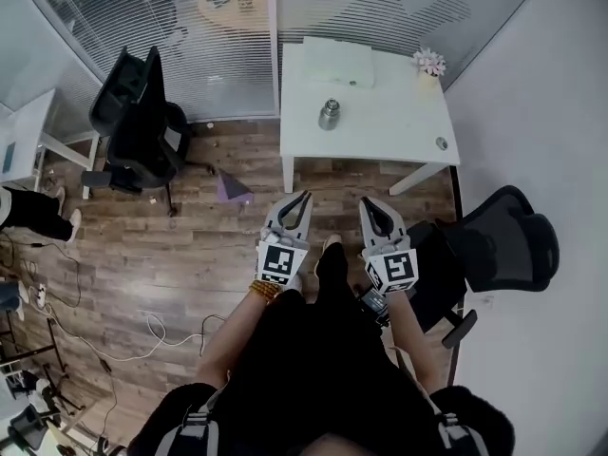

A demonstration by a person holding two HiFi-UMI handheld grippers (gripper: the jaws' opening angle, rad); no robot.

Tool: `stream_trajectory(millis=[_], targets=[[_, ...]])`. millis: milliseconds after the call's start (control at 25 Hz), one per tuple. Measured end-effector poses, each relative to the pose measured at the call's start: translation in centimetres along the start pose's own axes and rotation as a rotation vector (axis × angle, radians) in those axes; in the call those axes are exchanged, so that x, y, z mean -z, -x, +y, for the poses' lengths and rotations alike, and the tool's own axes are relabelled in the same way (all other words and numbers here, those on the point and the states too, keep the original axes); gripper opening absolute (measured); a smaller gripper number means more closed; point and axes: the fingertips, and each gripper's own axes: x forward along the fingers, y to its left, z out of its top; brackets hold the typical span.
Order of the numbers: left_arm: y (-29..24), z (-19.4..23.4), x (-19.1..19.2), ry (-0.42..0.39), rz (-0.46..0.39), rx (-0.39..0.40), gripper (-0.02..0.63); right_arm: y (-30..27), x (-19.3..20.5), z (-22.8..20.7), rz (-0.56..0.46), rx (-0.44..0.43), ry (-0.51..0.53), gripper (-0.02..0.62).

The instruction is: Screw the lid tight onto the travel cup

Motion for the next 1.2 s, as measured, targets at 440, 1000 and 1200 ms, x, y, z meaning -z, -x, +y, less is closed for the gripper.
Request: stream_trajectory(millis=[440, 1000, 1200], targets=[[-13.3, 6.4, 3.8, -0.025, 0.123, -0.075, 0.012, -14.7, 0.6, -9.4, 0.007, -0.175, -0.016, 0.002], [-24.6, 9.5, 14.4, 0.013, 0.359, -0.012, 0.136, -27.4, 4.4, -17.4, 0.117, -0.393, 0.07, 0.003], [-27.7, 9.5, 19.7, 0.036, 0.448, 0.06, 0.211, -30.0, 7.1, -17.4, 0.209, -0.424, 0.084, 0.051]])
